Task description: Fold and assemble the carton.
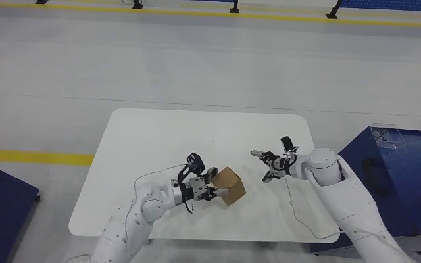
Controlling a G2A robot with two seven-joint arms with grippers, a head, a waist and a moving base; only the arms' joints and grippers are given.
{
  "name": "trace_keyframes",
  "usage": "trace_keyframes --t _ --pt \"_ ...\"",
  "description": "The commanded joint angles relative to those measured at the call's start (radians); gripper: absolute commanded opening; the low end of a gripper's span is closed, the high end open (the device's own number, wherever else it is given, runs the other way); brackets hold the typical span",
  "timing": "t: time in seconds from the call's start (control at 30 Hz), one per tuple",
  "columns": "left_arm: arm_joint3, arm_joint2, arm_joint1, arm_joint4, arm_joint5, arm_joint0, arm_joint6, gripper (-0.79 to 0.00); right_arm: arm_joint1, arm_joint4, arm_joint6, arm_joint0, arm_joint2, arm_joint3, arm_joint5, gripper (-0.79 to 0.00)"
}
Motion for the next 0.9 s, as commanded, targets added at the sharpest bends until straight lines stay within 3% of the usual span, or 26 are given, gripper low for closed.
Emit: trace_keyframes --t 0.0,0.1,0.2,0.27,0.3,0.53,0.7,0.77,0.87 --pt "0.043 0.01 -0.007 -0.286 0.037 -0.027 -0.17 -0.785 0.011 -0.003 0.012 -0.029 0.033 -0.026 -0.009 0.0" --pt "0.12 0.023 -0.016 -0.601 0.138 -0.079 -0.394 -0.785 0.019 -0.007 0.017 -0.065 0.055 -0.063 -0.018 0.0" --pt "0.202 0.029 -0.024 -0.721 0.202 -0.134 -0.494 -0.757 0.022 -0.011 0.022 -0.09 0.058 -0.086 -0.024 0.0" --pt "0.249 0.039 -0.031 -0.722 0.219 -0.158 -0.489 -0.351 0.022 -0.011 0.022 -0.09 0.058 -0.086 -0.024 0.0" --pt "0.268 0.045 -0.034 -0.722 0.22 -0.165 -0.484 -0.012 0.022 -0.011 0.022 -0.09 0.058 -0.086 -0.024 0.0" --pt "0.363 0.045 -0.038 -0.649 0.246 -0.206 -0.393 0.0 0.022 -0.011 0.022 -0.09 0.058 -0.086 -0.024 0.0" --pt "0.362 -0.03 -0.01 -0.585 0.215 -0.212 -0.269 0.0 0.022 -0.011 0.022 -0.09 0.058 -0.086 -0.024 0.0" --pt "0.293 -0.069 0.01 -0.477 0.201 -0.19 -0.15 0.0 0.022 -0.011 0.022 -0.09 0.058 -0.086 -0.024 0.0" --pt "0.045 -0.107 0.037 -0.242 0.159 -0.081 0.047 0.0 0.022 -0.011 0.022 -0.09 0.058 -0.086 -0.024 0.0"
